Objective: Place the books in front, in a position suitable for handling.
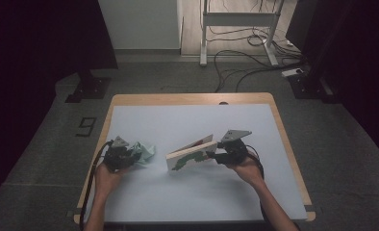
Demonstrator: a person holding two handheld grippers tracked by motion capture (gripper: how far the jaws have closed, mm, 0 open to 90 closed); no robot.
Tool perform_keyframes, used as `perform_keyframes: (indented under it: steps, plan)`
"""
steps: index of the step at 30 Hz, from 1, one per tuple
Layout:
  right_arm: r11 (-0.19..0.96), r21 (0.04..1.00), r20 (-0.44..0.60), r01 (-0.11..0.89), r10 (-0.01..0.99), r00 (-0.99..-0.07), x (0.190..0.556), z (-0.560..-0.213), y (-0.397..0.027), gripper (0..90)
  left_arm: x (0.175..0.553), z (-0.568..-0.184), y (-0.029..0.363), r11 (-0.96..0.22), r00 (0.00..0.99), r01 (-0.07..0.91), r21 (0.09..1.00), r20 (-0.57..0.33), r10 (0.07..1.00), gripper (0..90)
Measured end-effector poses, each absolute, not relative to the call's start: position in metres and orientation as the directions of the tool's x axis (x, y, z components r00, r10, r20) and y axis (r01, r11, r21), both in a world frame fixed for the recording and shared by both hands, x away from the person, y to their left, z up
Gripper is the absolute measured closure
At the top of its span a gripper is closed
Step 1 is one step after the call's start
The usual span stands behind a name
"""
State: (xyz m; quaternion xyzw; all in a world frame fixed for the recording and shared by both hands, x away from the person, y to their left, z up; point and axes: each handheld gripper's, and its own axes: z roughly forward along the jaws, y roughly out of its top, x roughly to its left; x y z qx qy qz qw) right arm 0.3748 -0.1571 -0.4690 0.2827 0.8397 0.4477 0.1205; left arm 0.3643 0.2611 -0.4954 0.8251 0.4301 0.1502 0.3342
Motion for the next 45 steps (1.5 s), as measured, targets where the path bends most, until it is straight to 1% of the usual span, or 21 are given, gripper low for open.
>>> perform_keyframes:
  steps: [3,5,10,12,14,17,21,24,27,30,33,36,40,42,45]
  plan:
    - [0.438,0.821,0.052,0.367,0.583,-0.811,0.375,-0.470,-0.157,48.3,0.366,-0.504,0.260,-0.406,0.584,0.619,0.673,-0.048,0.810,64.0]
    - [0.437,0.821,0.053,0.368,0.583,-0.811,0.374,-0.471,-0.157,48.2,0.366,-0.505,0.260,-0.399,0.582,0.619,0.677,-0.053,0.812,60.4]
    - [0.436,0.820,0.056,0.369,0.581,-0.812,0.375,-0.471,-0.157,48.0,0.361,-0.493,0.263,-0.370,0.565,0.619,0.693,-0.066,0.823,40.0]
    - [0.436,0.820,0.057,0.370,0.581,-0.812,0.375,-0.471,-0.157,47.8,0.356,-0.486,0.264,-0.365,0.562,0.611,0.702,-0.060,0.825,35.2]
    - [0.435,0.821,0.057,0.370,0.583,-0.811,0.375,-0.471,-0.157,47.7,0.351,-0.480,0.265,-0.349,0.568,0.603,0.717,-0.079,0.819,30.4]
    - [0.435,0.820,0.060,0.371,0.580,-0.813,0.375,-0.471,-0.158,47.7,0.343,-0.472,0.263,-0.355,0.589,0.590,0.725,-0.086,0.803,25.9]
    - [0.439,0.819,0.057,0.370,0.579,-0.813,0.375,-0.471,-0.157,47.6,0.334,-0.462,0.253,-0.392,0.639,0.558,0.732,-0.078,0.765,23.3]
    - [0.439,0.818,0.057,0.371,0.580,-0.813,0.375,-0.471,-0.157,47.5,0.328,-0.454,0.241,-0.420,0.680,0.524,0.741,-0.068,0.730,24.1]
    - [0.442,0.816,0.056,0.371,0.579,-0.813,0.375,-0.471,-0.157,47.3,0.323,-0.447,0.228,-0.442,0.713,0.492,0.750,-0.055,0.699,28.4]
    - [0.445,0.815,0.056,0.371,0.578,-0.814,0.374,-0.471,-0.157,47.2,0.320,-0.442,0.215,-0.448,0.751,0.467,0.762,-0.075,0.656,32.4]
    - [0.444,0.815,0.057,0.372,0.578,-0.814,0.375,-0.471,-0.157,47.2,0.318,-0.440,0.200,-0.469,0.780,0.447,0.762,-0.075,0.621,36.5]
    - [0.447,0.813,0.056,0.373,0.578,-0.814,0.374,-0.470,-0.157,47.2,0.318,-0.440,0.183,-0.505,0.806,0.416,0.756,-0.050,0.589,40.0]
    - [0.449,0.813,0.056,0.372,0.575,-0.816,0.373,-0.470,-0.158,47.0,0.318,-0.443,0.168,-0.536,0.821,0.389,0.749,-0.019,0.570,50.2]
    - [0.449,0.813,0.057,0.370,0.572,-0.818,0.373,-0.470,-0.158,46.9,0.317,-0.445,0.164,-0.548,0.823,0.380,0.745,-0.003,0.567,54.0]
    - [0.454,0.808,0.058,0.375,0.571,-0.819,0.373,-0.470,-0.160,46.8,0.316,-0.445,0.162,-0.527,0.822,0.390,0.755,-0.028,0.569,63.0]
